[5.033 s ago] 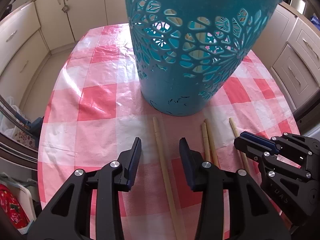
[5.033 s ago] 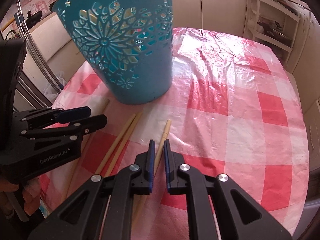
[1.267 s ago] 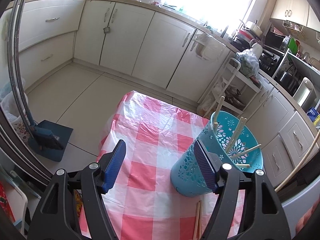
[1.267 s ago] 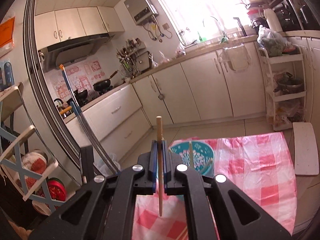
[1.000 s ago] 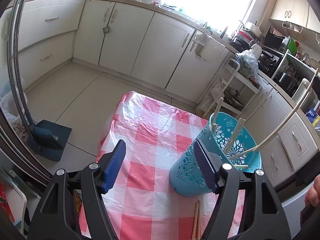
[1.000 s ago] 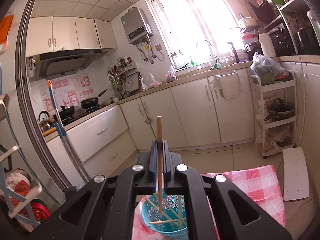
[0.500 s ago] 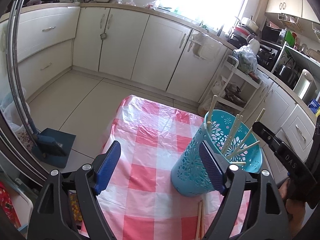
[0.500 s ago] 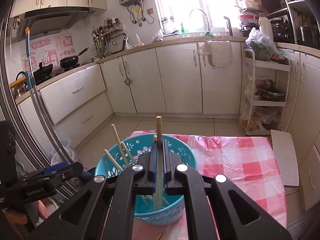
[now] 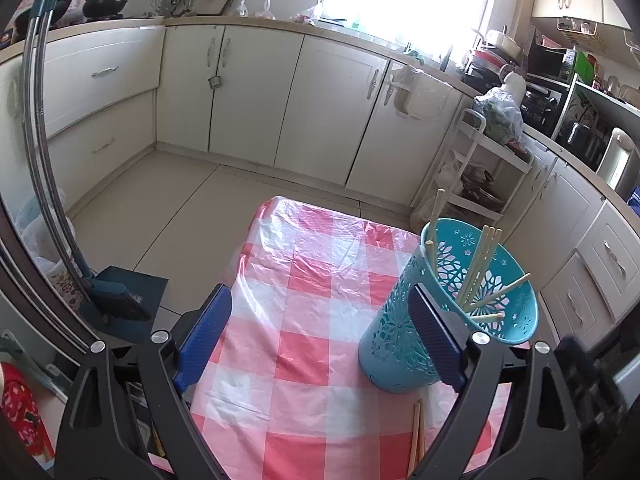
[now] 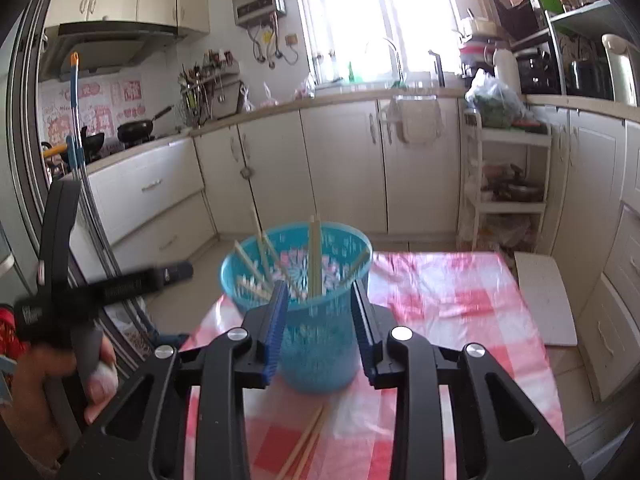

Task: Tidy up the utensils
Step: 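Lower the right tool to the last chopsticks and close on one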

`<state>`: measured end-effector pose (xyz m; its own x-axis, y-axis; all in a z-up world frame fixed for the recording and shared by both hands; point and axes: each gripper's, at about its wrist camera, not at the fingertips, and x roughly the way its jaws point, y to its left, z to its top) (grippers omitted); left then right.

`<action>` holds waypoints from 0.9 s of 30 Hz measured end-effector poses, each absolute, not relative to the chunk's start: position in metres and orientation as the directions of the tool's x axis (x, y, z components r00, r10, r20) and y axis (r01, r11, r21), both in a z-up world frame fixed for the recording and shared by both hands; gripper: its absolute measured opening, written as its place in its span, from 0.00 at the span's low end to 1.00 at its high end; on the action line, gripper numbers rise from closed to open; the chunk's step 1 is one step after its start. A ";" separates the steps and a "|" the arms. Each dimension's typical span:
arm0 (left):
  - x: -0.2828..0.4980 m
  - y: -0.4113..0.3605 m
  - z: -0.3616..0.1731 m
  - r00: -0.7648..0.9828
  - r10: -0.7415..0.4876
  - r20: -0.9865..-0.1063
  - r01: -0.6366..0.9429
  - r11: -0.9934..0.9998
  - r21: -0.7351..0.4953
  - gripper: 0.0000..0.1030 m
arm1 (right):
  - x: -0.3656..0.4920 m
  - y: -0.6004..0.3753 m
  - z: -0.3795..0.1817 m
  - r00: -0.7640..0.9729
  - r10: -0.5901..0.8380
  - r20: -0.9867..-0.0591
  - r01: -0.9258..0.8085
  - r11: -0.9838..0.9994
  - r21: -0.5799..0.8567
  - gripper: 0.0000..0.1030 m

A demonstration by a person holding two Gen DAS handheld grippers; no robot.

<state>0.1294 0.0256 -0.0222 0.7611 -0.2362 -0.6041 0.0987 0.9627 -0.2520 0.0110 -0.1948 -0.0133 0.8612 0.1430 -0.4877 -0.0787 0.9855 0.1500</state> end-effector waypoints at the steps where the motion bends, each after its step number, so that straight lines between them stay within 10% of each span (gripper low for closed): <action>1: 0.130 0.027 -0.023 0.760 -0.234 -0.607 0.096 0.963 -0.251 0.83 | 0.013 -0.192 -0.027 0.835 0.146 -0.531 -0.077 0.986 0.149 0.26; 7: 0.128 0.034 -0.032 0.750 -0.201 -0.630 0.074 0.972 -0.222 0.83 | 0.025 -0.183 -0.094 0.685 0.178 -0.706 -0.060 0.980 0.188 0.17; 27: 0.132 0.013 -0.064 0.631 -0.193 -0.751 0.166 0.980 -0.113 0.83 | 0.038 -0.181 -0.115 0.590 0.132 -0.797 -0.091 0.991 0.097 0.06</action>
<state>0.1321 0.0125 -0.0643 0.6314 -0.1934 -0.7509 0.1658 0.9797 -0.1129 0.0378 -0.1815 -0.1146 0.5895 0.1321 -0.7969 -0.0906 0.9911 0.0973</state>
